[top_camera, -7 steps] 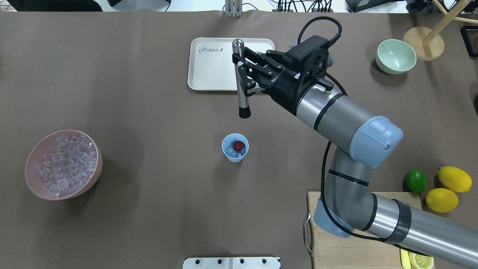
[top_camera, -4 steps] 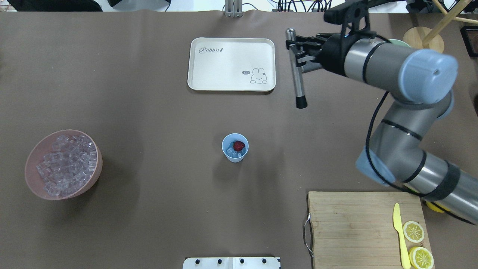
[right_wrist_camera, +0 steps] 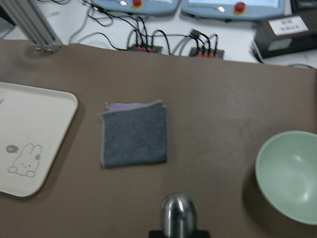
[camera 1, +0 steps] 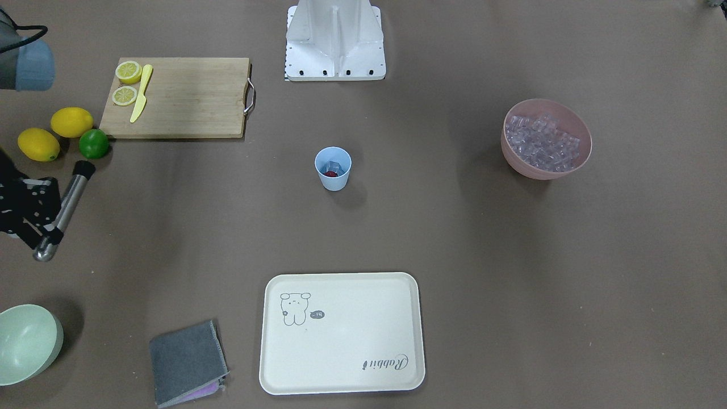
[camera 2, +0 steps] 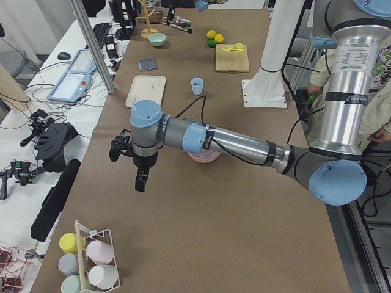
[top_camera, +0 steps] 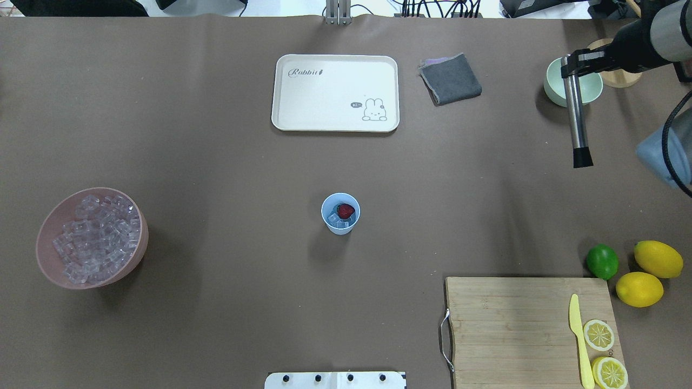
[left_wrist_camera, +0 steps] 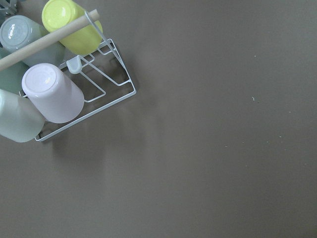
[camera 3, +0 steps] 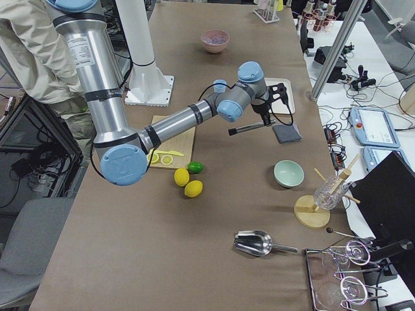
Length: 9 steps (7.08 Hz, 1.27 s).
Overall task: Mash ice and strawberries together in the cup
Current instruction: 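Carry the muddler back and stand it beside the pale green bowl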
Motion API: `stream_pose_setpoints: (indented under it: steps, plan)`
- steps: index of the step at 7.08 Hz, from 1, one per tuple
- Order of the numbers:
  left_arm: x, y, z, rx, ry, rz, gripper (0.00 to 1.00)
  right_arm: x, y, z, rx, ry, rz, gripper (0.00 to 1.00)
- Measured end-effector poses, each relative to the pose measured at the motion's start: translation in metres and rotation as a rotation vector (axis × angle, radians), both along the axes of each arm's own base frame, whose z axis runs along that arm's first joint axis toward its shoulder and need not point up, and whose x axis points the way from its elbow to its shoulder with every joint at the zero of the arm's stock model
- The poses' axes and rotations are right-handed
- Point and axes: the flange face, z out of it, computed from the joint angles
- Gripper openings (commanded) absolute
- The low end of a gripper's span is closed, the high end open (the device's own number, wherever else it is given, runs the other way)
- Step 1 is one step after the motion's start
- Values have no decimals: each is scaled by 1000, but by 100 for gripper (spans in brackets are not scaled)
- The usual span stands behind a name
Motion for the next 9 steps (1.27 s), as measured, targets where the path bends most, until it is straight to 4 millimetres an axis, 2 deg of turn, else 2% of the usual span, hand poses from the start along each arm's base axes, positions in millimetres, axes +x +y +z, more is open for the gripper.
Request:
stream_pose_setpoints:
  steps: [1,2,3,5,6,8,9]
  plan:
    - [14,-3,-3,22,-1,26,98,2,-4,17,-135,36,-9,0]
    - [31,-5,-2,38,0,54,98,-12,-5,34,-225,70,-31,0]
    - [41,-6,-2,46,-1,73,98,-36,-4,54,-277,106,-58,0]
    - [51,-10,-3,56,-21,87,98,-81,1,88,-309,189,-100,0]
    - [55,-12,-5,61,-28,92,98,-95,3,100,-301,206,-115,0]
    - [56,-14,-7,65,-32,93,98,-113,2,128,-281,210,-138,0]
    - [57,-14,-7,65,-33,94,98,-117,2,136,-278,211,-144,0]
